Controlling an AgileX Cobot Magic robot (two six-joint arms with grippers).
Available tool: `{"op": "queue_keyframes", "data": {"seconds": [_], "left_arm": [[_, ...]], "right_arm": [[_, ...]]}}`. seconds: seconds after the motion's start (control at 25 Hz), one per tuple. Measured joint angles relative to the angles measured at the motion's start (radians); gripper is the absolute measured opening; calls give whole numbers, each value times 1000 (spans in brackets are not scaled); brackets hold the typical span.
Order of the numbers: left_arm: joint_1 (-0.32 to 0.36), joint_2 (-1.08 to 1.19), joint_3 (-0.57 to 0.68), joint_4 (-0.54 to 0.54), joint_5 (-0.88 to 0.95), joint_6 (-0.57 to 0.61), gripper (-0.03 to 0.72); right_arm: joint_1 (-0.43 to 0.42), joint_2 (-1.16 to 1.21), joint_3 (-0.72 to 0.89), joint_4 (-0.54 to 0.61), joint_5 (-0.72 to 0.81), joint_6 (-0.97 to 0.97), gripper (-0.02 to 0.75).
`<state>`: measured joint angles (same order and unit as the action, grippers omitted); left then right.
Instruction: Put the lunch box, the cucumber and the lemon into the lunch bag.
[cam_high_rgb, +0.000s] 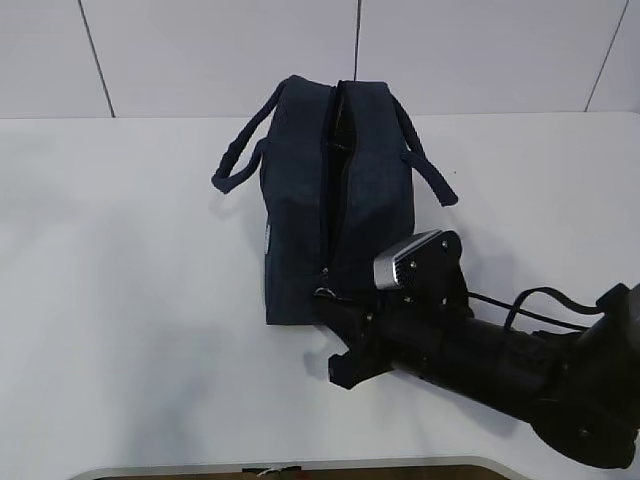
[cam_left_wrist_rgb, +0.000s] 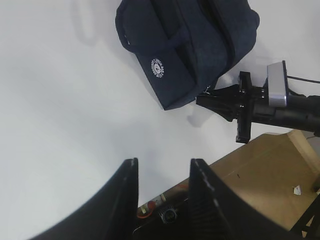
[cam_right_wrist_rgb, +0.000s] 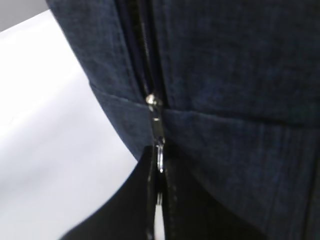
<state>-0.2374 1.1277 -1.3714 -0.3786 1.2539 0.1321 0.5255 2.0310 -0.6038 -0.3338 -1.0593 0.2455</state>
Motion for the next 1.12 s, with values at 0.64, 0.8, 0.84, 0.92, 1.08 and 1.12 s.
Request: {"op": "queue_keyframes", "data": {"seconds": [0.64, 0.8, 0.84, 0.92, 1.08, 1.12], "left_arm": [[0, 60, 0, -45, 0, -2, 244], [0, 70, 0, -45, 0, -2, 242], [0, 70, 0, -45, 0, -2, 242], [0, 70, 0, -45, 0, -2, 242], [0, 70, 0, -45, 0, -2, 242], [0, 70, 0, -45, 0, -2, 242]], "right_arm": [[0, -175, 57, -61, 123, 25, 5], [0, -236, 58, -85, 178, 29, 5], [0, -249, 58, -86, 188, 29, 5], [0, -279, 58, -89, 209, 29, 5], [0, -338, 64, -91, 270, 29, 5], [0, -350, 64, -91, 293, 29, 5]]}}
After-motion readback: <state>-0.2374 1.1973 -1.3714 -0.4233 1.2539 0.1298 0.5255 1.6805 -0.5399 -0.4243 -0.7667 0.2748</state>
